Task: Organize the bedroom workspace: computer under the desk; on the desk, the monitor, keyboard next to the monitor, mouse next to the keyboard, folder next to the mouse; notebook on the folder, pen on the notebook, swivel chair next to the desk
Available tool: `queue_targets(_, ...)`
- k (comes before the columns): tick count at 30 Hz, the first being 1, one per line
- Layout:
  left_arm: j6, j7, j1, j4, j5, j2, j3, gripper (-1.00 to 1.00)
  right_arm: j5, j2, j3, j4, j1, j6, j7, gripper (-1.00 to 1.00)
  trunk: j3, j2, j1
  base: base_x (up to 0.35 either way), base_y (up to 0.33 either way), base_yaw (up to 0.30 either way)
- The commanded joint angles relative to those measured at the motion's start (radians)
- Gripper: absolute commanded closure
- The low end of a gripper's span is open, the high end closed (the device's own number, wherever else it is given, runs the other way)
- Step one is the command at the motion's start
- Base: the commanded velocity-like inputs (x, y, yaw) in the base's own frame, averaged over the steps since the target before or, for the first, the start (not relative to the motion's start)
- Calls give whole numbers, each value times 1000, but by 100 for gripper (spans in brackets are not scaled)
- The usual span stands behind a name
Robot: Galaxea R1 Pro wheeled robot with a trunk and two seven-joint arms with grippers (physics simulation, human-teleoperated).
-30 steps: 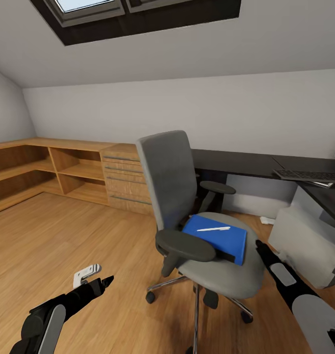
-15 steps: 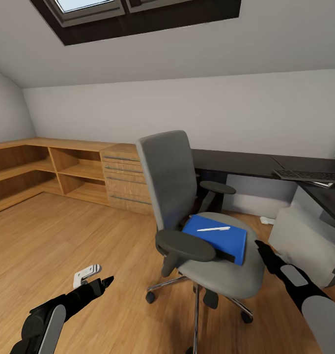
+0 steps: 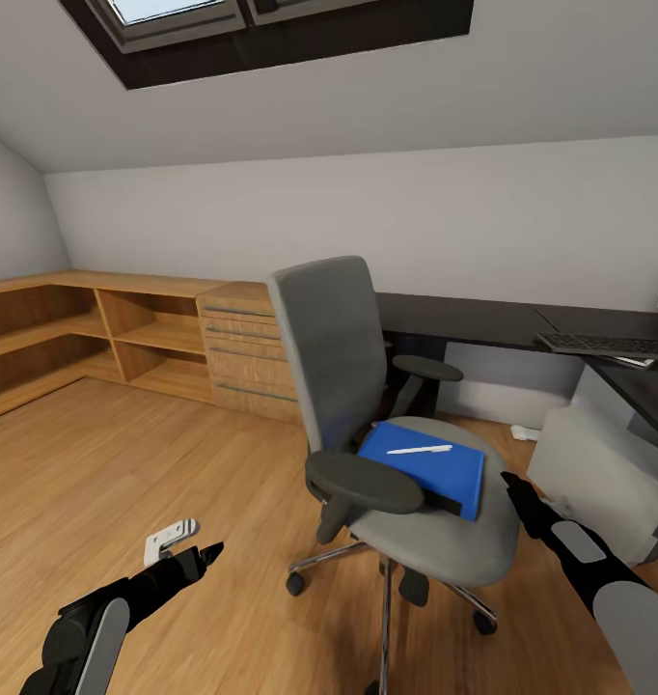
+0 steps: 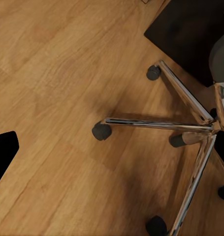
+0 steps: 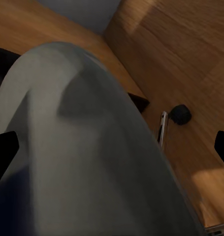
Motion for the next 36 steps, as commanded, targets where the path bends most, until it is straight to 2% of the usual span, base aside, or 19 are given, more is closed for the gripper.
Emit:
queue_targets(1,6,-7,-1,-1,-3,-1,4,-100,-4,0,-7,0,-1,5,4,-100,-1,0,0,0,0,60)
queue_targets(8,6,-7,-1,-1,-3,0,4,-100,-4,1,-7,0,-1,4,4,-100,1,0,0,0,0,189)
queue_targets(36,3,-7,0,-1,-6,-3,1,-100,-2,0,-7,-4,-1,-1,10,-100,2,0,0,0,0,271)
